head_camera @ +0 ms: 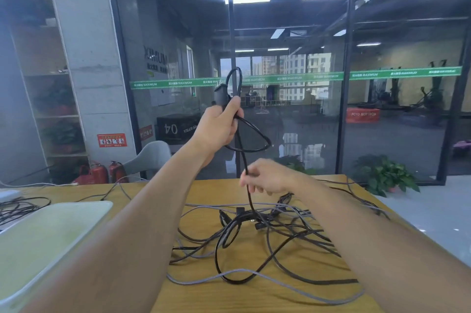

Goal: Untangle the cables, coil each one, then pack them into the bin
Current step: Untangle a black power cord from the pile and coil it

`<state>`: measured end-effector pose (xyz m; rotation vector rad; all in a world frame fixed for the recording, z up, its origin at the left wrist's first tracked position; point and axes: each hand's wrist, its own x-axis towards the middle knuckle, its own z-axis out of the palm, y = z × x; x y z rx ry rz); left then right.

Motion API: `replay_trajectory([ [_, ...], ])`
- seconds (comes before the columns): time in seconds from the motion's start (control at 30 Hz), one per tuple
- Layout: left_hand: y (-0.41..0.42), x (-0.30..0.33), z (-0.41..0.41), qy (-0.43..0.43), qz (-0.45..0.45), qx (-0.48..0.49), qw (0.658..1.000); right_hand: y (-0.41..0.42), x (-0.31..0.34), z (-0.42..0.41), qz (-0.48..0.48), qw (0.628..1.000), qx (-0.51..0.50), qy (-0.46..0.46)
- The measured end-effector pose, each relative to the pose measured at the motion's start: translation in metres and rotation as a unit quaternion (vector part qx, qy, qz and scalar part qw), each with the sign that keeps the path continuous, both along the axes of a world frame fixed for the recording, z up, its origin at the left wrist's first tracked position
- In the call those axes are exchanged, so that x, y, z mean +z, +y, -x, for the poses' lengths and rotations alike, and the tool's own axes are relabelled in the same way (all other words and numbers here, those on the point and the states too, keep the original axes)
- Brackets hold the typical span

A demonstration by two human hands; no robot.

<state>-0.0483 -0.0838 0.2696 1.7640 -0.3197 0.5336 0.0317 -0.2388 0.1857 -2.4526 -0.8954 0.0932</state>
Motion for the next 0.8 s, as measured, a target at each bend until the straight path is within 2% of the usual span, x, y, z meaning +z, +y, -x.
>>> replay_trajectory([
  [0.03,0.003,0.002,0.001,-0.008,-0.005,0.009,1.000,0.003,0.002,-0.004,-0.051,0.997,-0.038,-0.041],
  [0.1,0.011,0.004,0.001,-0.026,-0.031,0.035,0.999,0.003,0.022,-0.006,-0.257,0.960,-0.098,-0.055],
  [0.13,0.015,0.004,0.001,-0.029,-0.046,0.046,0.997,0.001,0.037,-0.005,-0.359,0.928,-0.097,-0.033],
  [0.2,0.022,0.001,0.002,-0.023,-0.063,0.057,0.996,-0.001,0.069,0.001,-0.444,0.895,-0.041,-0.002],
  [0.27,0.025,-0.004,0.002,-0.011,-0.067,0.065,0.996,0.000,0.091,0.008,-0.459,0.888,0.017,0.004],
  [0.37,0.023,-0.012,0.003,0.004,-0.036,0.047,0.998,0.005,0.112,0.013,-0.499,0.865,0.041,0.006],
  [0.57,0.019,-0.011,0.004,0.032,-0.041,0.039,0.998,0.004,0.104,0.014,-0.541,0.836,0.071,0.049],
  [0.67,0.020,-0.017,0.001,0.036,-0.027,0.034,0.998,-0.005,0.101,0.015,-0.499,0.865,0.041,0.039],
  [0.73,0.022,-0.022,-0.002,0.028,-0.014,0.033,0.999,-0.013,0.099,0.013,-0.446,0.895,-0.017,0.005],
  [0.8,0.025,-0.025,-0.006,0.021,-0.002,0.034,0.999,-0.023,0.097,0.004,-0.420,0.905,-0.069,-0.023],
])
